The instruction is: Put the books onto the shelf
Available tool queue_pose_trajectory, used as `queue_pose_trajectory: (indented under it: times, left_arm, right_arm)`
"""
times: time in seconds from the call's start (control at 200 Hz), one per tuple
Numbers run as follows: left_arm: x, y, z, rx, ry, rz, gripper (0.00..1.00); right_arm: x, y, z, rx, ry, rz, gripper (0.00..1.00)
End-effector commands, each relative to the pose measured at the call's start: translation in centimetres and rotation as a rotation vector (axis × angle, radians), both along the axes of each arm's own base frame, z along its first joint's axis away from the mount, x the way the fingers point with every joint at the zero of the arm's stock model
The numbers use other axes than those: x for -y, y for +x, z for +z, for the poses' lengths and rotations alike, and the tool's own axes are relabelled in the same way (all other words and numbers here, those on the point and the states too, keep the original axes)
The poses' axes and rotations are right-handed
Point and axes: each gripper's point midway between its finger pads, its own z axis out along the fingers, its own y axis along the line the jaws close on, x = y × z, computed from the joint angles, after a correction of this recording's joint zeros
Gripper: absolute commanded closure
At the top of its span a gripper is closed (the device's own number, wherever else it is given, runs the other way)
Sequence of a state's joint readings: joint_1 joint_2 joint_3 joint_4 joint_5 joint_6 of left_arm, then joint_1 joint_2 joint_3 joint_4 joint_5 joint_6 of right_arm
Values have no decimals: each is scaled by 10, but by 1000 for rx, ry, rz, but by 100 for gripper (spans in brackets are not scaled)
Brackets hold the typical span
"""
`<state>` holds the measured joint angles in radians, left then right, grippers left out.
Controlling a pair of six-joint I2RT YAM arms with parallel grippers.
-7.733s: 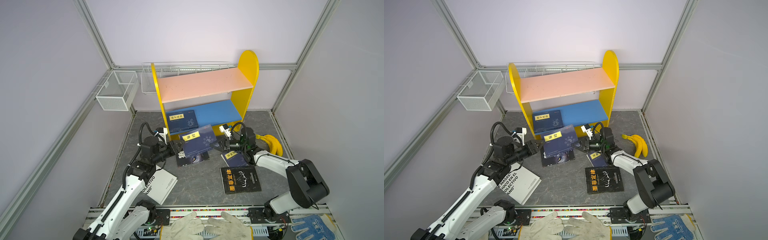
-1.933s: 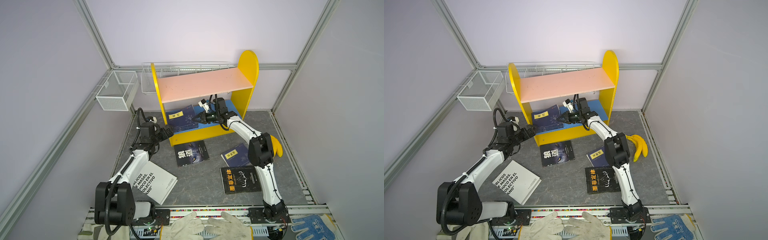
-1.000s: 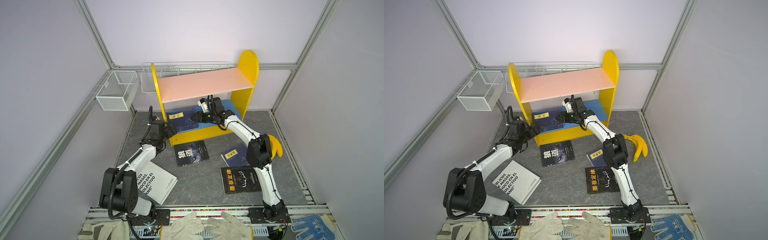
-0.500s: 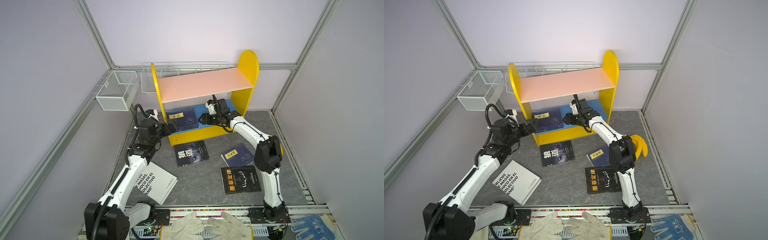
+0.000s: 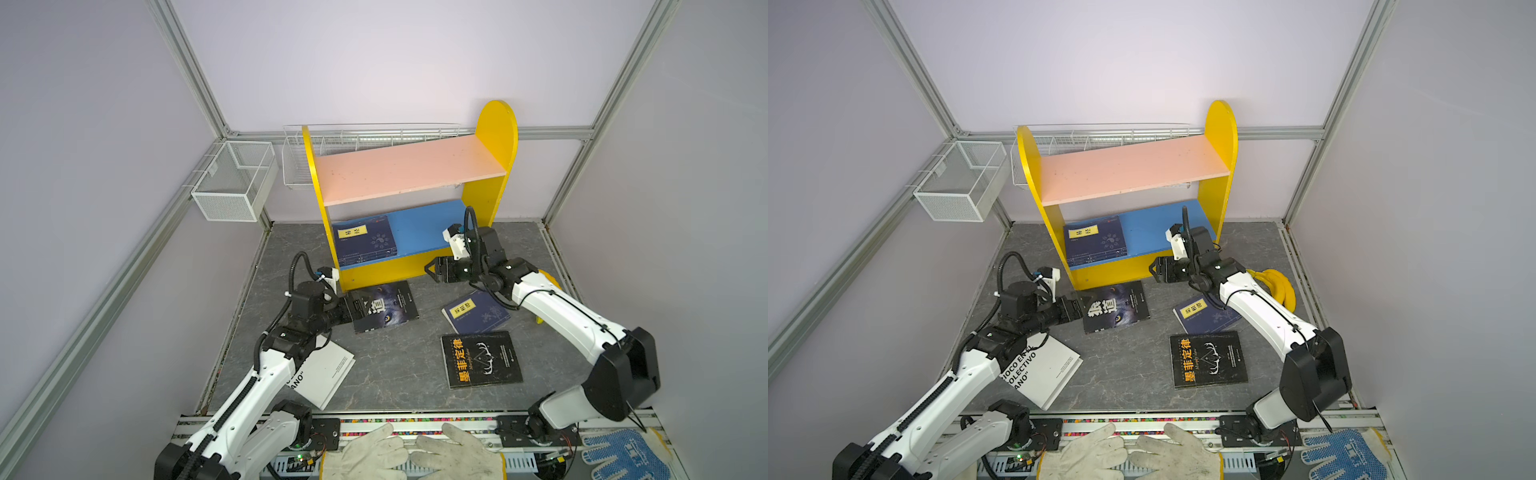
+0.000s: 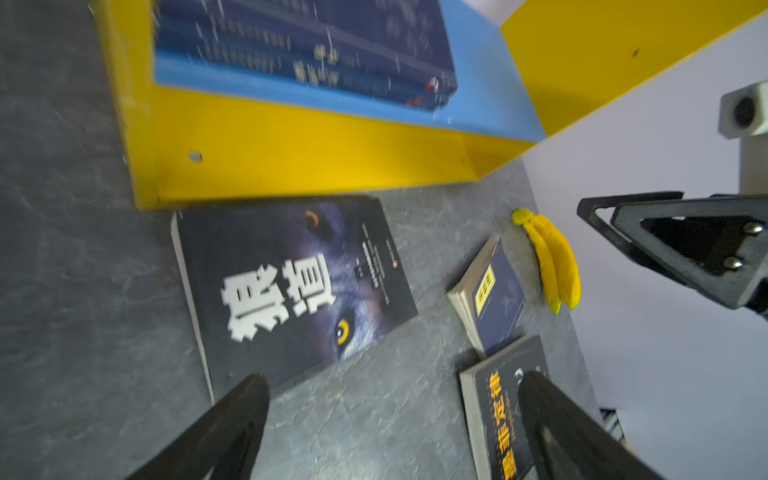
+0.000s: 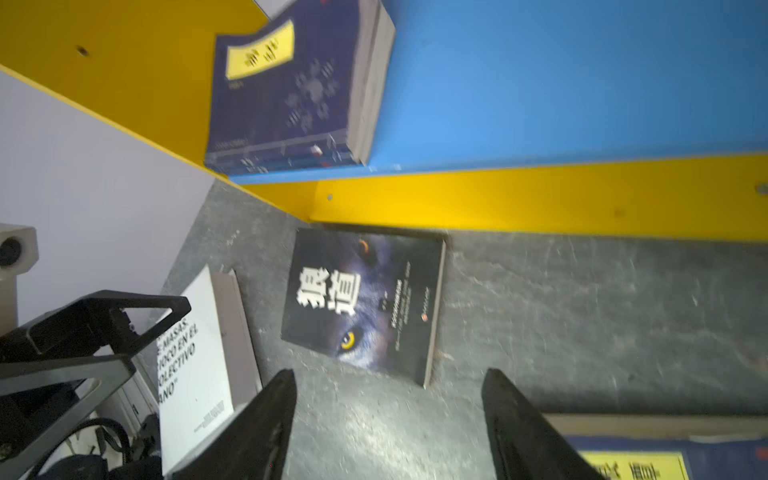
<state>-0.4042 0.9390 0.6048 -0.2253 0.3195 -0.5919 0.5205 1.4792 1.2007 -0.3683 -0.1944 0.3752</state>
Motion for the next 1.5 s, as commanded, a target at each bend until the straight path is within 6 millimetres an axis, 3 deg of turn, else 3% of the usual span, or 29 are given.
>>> queue_pose_trajectory:
  times: [0.0, 0.13, 0.265, 0.29, 0.475, 0.675, 0.805, 0.98, 1.235, 1.495]
  left_arm:
    - [21, -5, -6, -8, -28, -6, 6]
    - [58, -14, -14, -3, -30, -46, 6]
    - [98, -18, -19, -7, -56, -54, 9]
    - [106, -17, -20, -11, -63, -56, 10]
    - [166, -14, -32, -54, -62, -133, 15]
    - [228, -7, -54, -108, -69, -211, 24]
    - [242, 3, -71, -142, -101, -178, 26]
    - [251, 6, -92, -192, -71, -166, 29]
    - [267, 12, -105, -219, -73, -168, 31]
    - [289, 22, -103, -213, -74, -199, 37]
  right_arm:
    - [28, -16, -34, -45, -74, -81, 20]
    - [61, -26, -58, -88, -87, -152, 7]
    - [99, -24, -75, -130, -110, -258, 6]
    - [109, -30, -88, -158, -128, -277, 6]
    - [153, -32, -101, -235, -89, -384, 1]
    - [175, -40, -119, -319, -9, -452, 2]
    - [191, -52, -138, -396, -32, -522, 3]
    - [196, -59, -151, -424, -20, -540, 2]
    - [190, -60, -169, -479, 22, -542, 5]
    - [182, -60, -179, -515, 62, -522, 12]
